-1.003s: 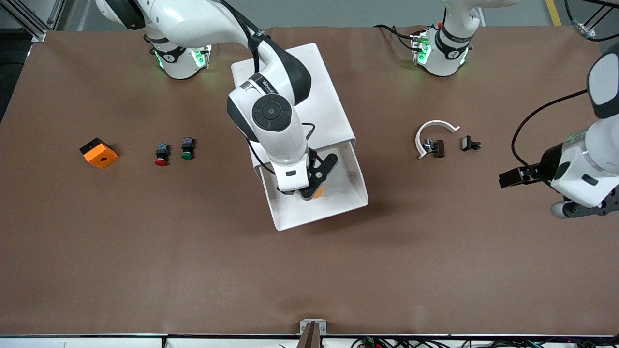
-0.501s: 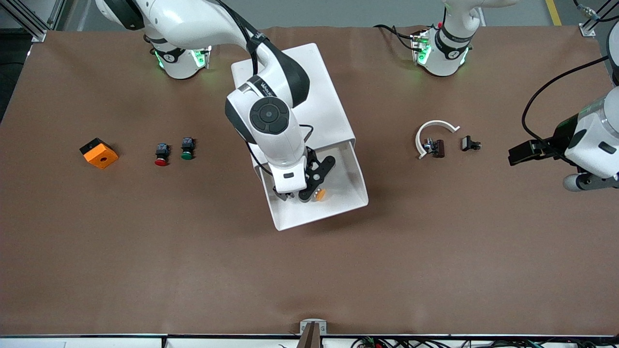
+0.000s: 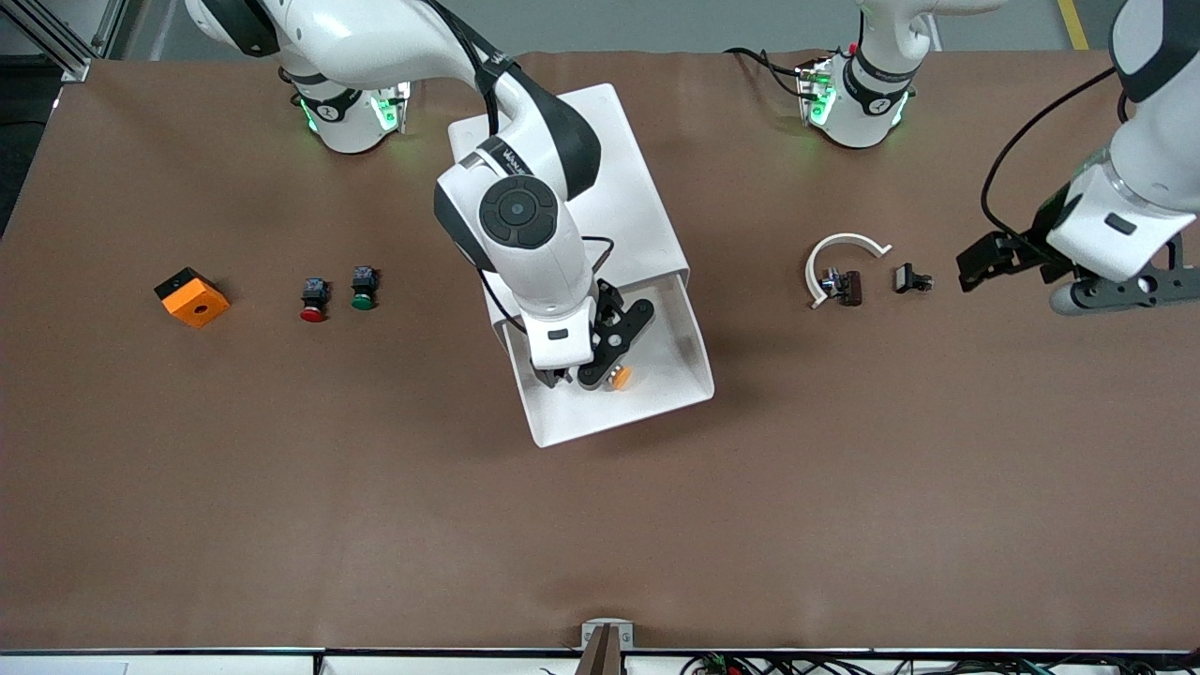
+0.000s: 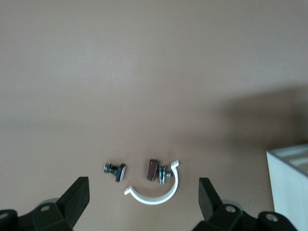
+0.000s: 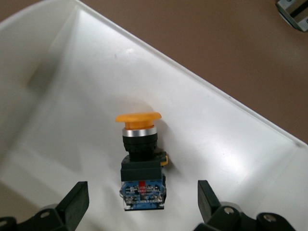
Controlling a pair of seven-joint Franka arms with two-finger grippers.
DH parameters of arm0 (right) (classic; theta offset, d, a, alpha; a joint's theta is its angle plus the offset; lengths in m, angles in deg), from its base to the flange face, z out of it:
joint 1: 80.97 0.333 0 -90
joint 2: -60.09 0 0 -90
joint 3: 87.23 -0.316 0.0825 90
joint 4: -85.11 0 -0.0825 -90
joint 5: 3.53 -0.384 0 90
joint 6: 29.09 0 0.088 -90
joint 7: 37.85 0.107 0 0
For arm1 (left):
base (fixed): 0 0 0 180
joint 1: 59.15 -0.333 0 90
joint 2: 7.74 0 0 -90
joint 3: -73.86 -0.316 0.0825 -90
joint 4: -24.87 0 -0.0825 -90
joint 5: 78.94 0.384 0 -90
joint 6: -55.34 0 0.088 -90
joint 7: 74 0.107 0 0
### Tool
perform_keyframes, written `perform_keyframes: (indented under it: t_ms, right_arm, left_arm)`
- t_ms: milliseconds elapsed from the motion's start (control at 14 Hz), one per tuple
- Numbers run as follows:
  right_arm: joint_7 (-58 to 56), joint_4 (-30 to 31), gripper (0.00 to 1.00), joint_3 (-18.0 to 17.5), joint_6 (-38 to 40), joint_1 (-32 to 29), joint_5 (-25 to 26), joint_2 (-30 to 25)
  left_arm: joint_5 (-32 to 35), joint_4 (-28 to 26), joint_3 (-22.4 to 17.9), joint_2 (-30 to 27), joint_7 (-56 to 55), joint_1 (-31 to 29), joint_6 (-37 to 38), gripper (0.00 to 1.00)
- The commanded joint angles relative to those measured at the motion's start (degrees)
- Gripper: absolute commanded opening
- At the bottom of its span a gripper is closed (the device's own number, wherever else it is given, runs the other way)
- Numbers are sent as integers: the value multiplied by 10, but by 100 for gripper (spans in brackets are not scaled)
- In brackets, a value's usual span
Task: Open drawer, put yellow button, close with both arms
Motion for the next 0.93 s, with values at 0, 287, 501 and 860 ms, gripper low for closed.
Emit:
perform_keyframes:
  t_ms: [0,287,501,860]
  right_arm:
    - [76,-15,100,-8,5,2,-6,-9]
    - [162,-20,100,-8,32,1,-24,-36]
    - [166,-20,100,-4,90,-5,-23,-64]
    - [231,-12,100,6,234,-20,-19,-150]
  left_arm:
    - [2,-35,5,-34,1,2,2,100]
    - [2,-30,19,-29,-2,-1,2,100]
    - [5,-31,20,-30,3,-4,-9,100]
    - [8,-30,18,-36,11,-31,-13,100]
